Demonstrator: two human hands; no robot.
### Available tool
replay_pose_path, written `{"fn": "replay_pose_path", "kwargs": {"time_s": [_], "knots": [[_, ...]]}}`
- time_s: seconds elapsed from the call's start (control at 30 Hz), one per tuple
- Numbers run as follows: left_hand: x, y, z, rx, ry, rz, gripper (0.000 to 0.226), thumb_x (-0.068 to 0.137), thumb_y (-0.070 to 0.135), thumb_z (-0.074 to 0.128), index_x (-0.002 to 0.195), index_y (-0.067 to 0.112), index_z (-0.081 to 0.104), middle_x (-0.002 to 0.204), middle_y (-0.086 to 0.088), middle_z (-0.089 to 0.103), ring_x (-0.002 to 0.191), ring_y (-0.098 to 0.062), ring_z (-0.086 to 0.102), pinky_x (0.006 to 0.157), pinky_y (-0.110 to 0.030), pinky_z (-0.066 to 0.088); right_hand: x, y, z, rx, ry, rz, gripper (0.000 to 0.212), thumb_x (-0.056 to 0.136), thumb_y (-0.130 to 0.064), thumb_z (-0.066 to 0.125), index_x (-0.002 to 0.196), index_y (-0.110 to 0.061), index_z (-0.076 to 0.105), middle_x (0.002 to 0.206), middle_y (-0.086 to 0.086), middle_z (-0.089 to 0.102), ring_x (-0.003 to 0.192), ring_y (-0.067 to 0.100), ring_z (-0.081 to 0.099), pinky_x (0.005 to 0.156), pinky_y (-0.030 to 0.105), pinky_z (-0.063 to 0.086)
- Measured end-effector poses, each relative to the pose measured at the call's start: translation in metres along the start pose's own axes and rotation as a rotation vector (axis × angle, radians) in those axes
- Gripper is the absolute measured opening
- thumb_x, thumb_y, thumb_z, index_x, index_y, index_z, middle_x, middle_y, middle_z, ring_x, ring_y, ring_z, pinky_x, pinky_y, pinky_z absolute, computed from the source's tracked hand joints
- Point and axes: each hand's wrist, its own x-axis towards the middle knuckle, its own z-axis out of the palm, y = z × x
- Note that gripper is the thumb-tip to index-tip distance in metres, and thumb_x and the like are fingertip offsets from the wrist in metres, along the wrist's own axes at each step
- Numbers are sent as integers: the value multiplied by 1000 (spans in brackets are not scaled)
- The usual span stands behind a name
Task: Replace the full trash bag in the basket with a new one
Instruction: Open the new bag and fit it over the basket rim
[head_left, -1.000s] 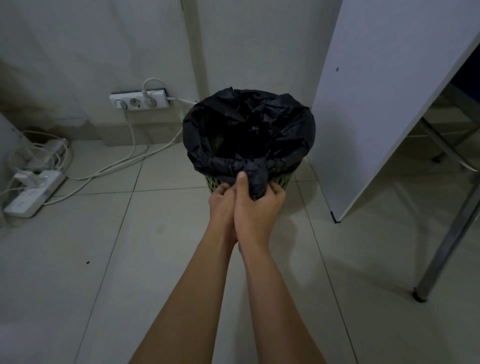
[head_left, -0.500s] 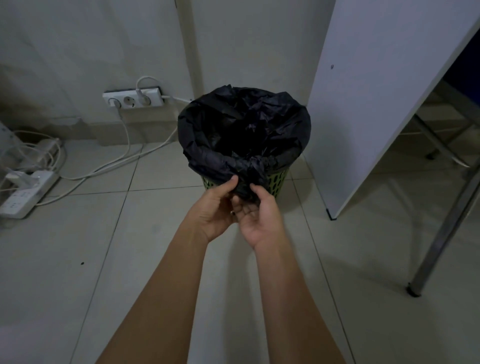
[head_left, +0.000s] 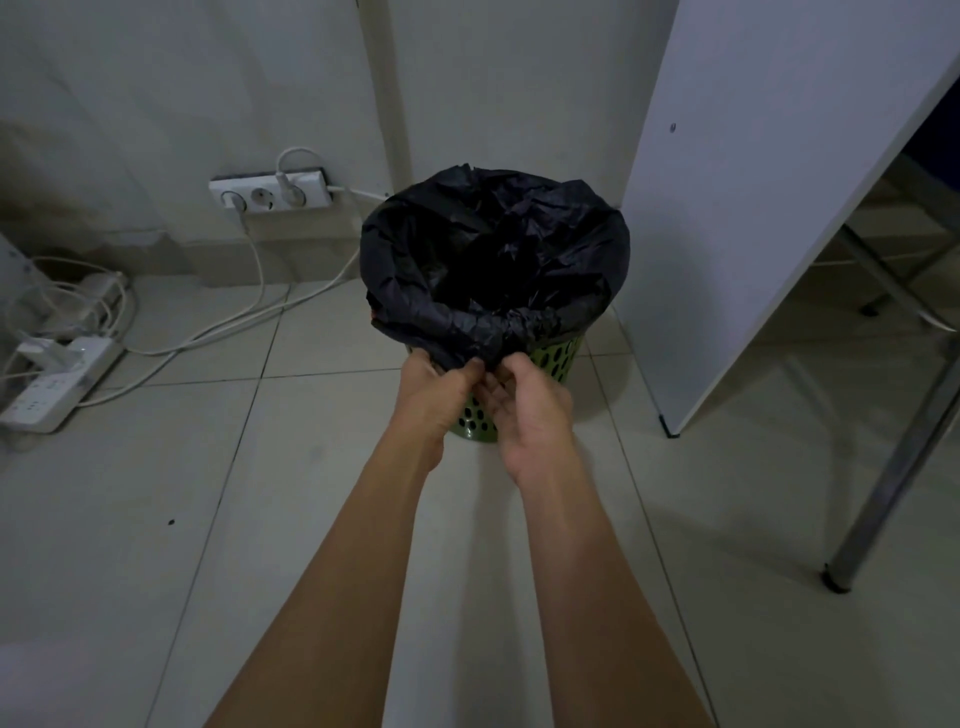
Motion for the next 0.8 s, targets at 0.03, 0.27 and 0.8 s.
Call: {"fn": "replay_pose_path", "kwargs": {"time_s": [0.03, 0.27, 0.8], "knots": [[-1, 1, 0, 6, 4, 14, 30, 90, 6, 69, 118, 9, 58, 99, 4, 69, 88, -6, 63, 67, -18, 46, 0, 1, 0, 1, -17, -11, 13, 92, 4, 58, 105, 3, 62, 87, 17, 67, 75, 24, 66, 67, 31, 61], [-7, 5, -2, 51, -49, 42, 38, 88, 3, 70, 118, 18, 54, 98, 15, 66, 87, 7, 60, 67, -9, 48, 1, 3, -5, -105, -35, -57, 57, 77, -31, 84, 124, -6, 63, 116, 8, 74, 107, 22, 71, 92, 38, 57], [-11, 15, 7, -542, -6, -451, 13, 90, -11, 56, 86, 0, 62, 74, -14, 64, 66, -18, 60, 49, -19, 57, 7, 2, -1, 66, -27, -35, 21, 92, 9, 61, 101, -9, 63, 108, 16, 68, 95, 28, 62, 86, 37, 53]]}}
